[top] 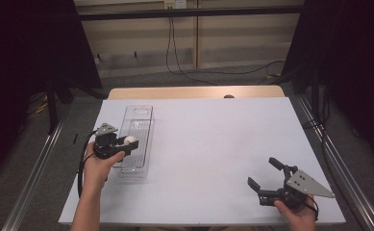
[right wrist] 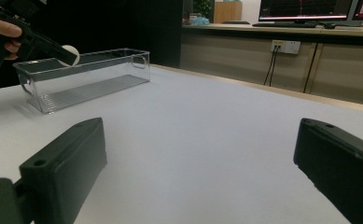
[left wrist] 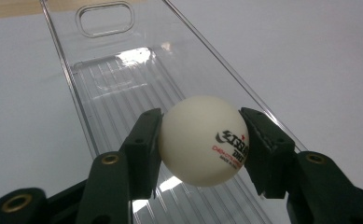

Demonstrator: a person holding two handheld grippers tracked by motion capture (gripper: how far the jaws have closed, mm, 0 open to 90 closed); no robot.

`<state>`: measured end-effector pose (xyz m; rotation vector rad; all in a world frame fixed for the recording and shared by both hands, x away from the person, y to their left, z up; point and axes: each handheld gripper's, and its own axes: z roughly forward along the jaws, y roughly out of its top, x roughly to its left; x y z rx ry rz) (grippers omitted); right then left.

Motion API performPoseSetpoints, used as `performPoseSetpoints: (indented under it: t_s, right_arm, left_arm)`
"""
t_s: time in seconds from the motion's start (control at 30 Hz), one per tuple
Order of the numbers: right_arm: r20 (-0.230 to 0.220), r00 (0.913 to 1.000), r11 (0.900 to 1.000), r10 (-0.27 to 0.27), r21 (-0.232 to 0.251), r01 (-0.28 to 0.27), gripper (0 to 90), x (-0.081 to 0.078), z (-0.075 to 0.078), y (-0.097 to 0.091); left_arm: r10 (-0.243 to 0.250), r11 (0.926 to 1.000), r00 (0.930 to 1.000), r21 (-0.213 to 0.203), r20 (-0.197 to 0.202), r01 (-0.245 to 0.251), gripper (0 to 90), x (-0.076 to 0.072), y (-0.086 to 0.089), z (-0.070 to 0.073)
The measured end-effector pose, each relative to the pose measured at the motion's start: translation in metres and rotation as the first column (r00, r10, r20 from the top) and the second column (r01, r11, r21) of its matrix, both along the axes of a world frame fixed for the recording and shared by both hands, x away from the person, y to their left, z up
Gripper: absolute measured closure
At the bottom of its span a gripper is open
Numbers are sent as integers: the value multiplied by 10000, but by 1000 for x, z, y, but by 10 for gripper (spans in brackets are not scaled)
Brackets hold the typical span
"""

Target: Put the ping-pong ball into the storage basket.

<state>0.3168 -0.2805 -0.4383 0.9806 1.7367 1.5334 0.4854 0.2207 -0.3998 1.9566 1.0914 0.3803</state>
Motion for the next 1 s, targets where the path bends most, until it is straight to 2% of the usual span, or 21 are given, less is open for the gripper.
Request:
performPoseSetpoints:
  t_s: [0.3, 0.6, 0.67, 1.0]
  right_arm:
    - [-31, 10000, 10000, -11, 40, 11, 21, 0, 0, 0]
    - [-21, 10000, 10000, -27, 31, 27, 21, 0, 0, 1]
    - [-7, 10000, 10000, 45, 28, -45, 21, 0, 0, 1]
    - [-7, 10000, 10000, 47, 23, -47, 21, 0, 0, 1]
  left_arm:
    - [-25, 10000, 10000, 73, -91, 26, 496, 0, 0, -2]
    - [32, 10000, 10000, 34, -5, -32, 472, 0, 1, -1]
    - [22, 9999, 10000, -105, 4, -22, 461, -1, 0, -1]
    - [-8, 10000, 9999, -69, 112, 9, 409, -2, -1, 1]
